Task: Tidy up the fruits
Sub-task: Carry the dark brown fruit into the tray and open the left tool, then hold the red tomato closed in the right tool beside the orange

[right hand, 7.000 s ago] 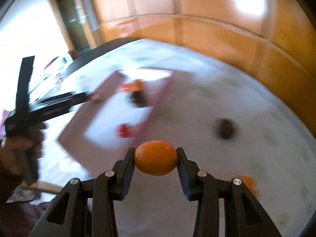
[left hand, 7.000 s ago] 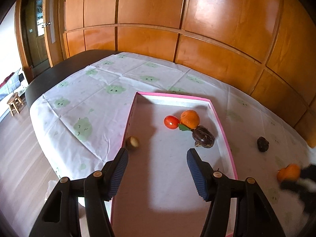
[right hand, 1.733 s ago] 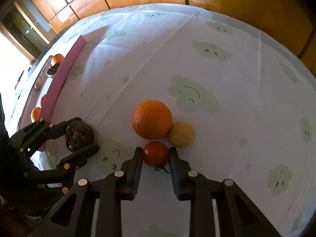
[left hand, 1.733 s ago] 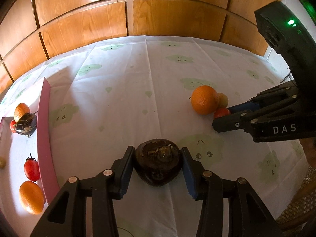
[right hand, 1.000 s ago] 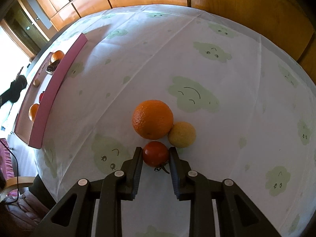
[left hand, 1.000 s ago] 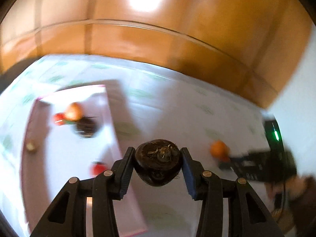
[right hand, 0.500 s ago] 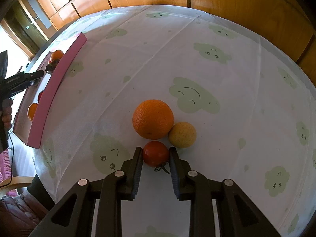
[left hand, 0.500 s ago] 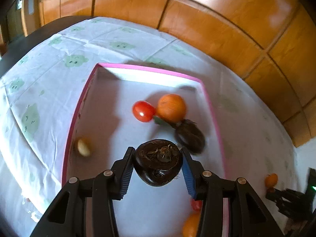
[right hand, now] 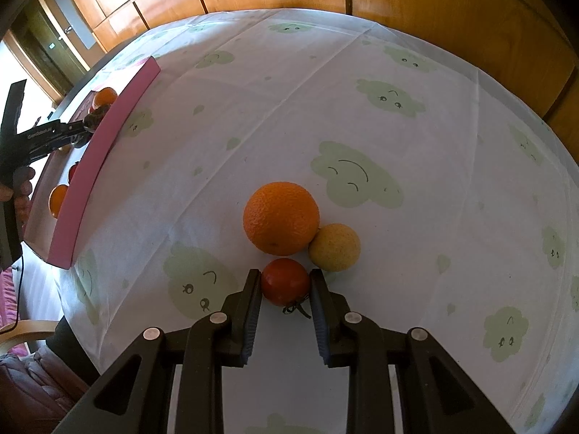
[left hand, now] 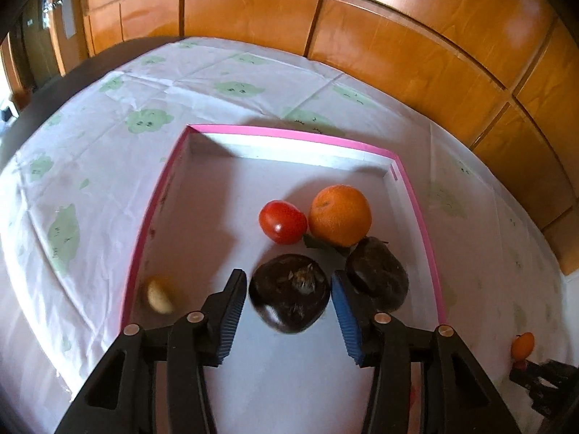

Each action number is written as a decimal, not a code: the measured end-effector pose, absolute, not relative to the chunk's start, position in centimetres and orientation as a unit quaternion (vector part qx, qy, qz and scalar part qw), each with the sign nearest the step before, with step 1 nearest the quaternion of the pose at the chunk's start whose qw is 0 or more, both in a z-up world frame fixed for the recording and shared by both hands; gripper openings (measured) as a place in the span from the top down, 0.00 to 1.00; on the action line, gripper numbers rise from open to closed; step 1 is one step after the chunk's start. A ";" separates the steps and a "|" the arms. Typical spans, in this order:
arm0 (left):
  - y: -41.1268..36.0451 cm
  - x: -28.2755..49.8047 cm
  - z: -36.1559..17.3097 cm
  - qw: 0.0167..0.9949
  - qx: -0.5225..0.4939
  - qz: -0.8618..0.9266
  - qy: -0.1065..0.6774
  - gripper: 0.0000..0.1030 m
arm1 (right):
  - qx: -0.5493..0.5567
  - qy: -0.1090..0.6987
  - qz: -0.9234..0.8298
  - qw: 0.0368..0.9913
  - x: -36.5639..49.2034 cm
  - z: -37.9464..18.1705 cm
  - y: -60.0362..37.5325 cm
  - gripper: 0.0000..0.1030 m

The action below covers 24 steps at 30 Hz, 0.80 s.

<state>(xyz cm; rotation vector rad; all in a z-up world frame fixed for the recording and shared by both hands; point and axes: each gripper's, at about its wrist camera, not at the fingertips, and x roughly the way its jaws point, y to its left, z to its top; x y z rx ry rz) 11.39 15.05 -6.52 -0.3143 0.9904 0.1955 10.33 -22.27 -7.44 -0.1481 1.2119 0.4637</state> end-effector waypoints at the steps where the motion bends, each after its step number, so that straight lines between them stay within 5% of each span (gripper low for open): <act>1: 14.8 11.0 -6.2 0.867 -0.142 0.100 0.467 0.48 | -0.069 0.564 0.216 0.794 10.3 -7.5 -22.3 0.74; 24: 11.0 6.7 -2.4 0.899 -0.098 0.101 0.415 0.42 | -0.073 0.563 0.215 0.795 9.9 -7.7 -21.8 0.74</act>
